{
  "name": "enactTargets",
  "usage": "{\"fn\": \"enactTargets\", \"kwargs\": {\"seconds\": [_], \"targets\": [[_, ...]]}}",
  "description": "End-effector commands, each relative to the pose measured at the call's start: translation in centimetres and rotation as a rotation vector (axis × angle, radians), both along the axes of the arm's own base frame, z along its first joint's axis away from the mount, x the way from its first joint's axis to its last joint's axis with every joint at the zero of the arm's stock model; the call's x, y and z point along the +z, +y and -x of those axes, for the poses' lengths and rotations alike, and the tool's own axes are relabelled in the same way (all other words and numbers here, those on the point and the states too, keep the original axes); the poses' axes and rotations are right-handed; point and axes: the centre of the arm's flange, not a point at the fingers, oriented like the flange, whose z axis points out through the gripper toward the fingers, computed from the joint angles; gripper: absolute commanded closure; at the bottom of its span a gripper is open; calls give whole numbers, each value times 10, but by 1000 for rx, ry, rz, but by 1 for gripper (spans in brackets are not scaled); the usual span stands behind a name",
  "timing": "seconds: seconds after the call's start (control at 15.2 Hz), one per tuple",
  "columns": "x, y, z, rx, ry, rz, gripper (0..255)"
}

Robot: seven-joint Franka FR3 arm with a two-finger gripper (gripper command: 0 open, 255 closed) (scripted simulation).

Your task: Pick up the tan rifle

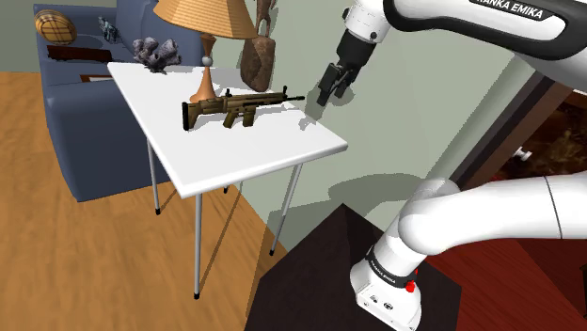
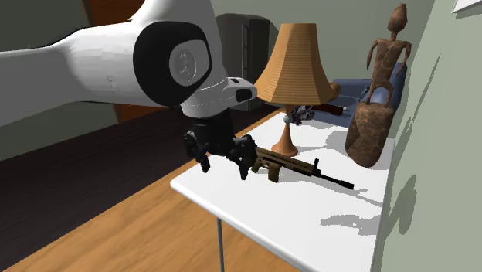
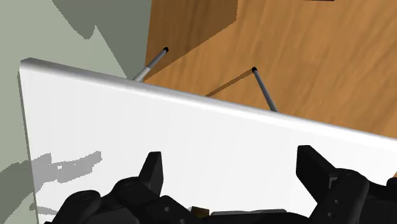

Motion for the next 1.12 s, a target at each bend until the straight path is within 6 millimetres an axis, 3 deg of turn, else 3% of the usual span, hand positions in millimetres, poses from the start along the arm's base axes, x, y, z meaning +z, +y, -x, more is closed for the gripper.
{"fn": "enactTargets", "kwargs": {"seconds": [0.0,0.53,1.06], "targets": [[0,0,0,0,0,0,0],[-21,-59,-93,406,55,29,0],[-47,-77,-201,813,109,57,0]]}}
